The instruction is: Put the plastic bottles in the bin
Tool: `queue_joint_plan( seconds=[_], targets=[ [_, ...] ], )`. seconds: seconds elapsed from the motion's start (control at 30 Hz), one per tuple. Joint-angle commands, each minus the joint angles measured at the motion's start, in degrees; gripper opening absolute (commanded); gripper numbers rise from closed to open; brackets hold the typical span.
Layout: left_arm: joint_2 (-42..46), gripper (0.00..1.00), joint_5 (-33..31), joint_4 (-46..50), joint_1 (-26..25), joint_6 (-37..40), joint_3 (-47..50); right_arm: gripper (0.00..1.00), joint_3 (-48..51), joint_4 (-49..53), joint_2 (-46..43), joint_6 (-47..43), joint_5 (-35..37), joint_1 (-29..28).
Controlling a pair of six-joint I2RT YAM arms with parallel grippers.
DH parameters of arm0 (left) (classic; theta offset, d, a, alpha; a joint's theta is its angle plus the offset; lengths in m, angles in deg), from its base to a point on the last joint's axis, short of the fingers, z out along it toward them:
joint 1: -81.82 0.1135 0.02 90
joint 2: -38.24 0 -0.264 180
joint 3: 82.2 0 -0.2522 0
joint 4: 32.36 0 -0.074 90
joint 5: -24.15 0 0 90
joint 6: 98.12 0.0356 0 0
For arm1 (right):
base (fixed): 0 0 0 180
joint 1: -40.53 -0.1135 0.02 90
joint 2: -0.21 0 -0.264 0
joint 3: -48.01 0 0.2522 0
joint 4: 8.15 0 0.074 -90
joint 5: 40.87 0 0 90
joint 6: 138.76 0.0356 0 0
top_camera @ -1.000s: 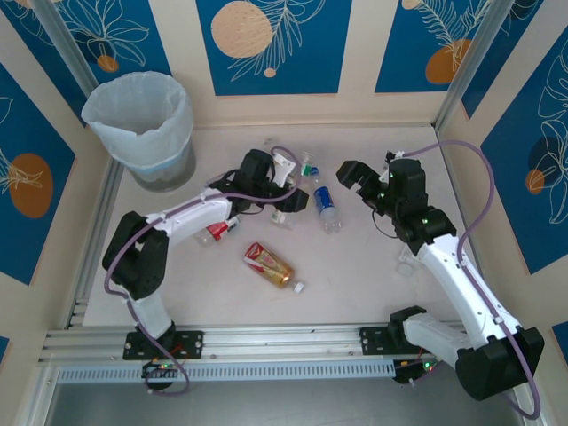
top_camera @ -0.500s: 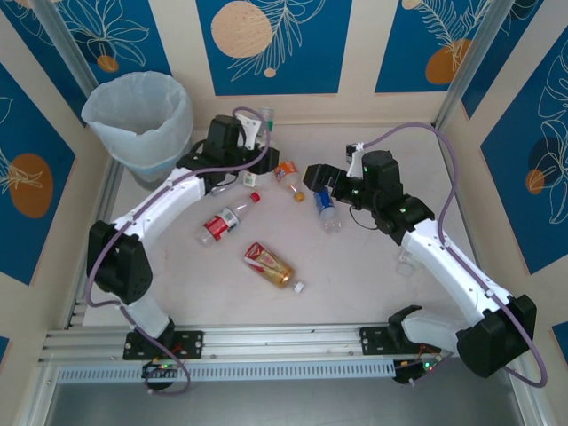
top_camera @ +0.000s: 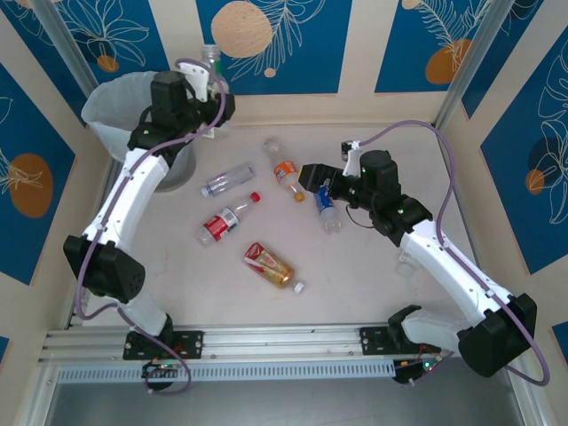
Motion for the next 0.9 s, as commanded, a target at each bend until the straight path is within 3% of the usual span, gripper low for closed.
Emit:
queue_joint_plan(
  seconds=[0.0,0.33,0.5,0.87],
  targets=[
    [-1.9,0.36,-5.4,-0.2,2.4,4.4,-4.0,1.00,-0.2,-1.5,-1.4,-1.4,-0.3,-0.4],
    [-7.9,0.35,-19.4,-7.4,9.9,8.5,-11.4,0.99,2.2,-0.2,-4.6,-1.1,1.9,-0.9],
    [-12.4,0.35,-11.5,-0.4,16.3,-5.1,-18.3,0.99,3.8,0.4,-6.8,-0.8,4.3,-1.0],
    [-19.9,0.35,-8.5,6.1,19.9,-12.0,-23.3,0.99,4.0,2.7,-7.8,-0.8,6.6,-1.0]
  ],
)
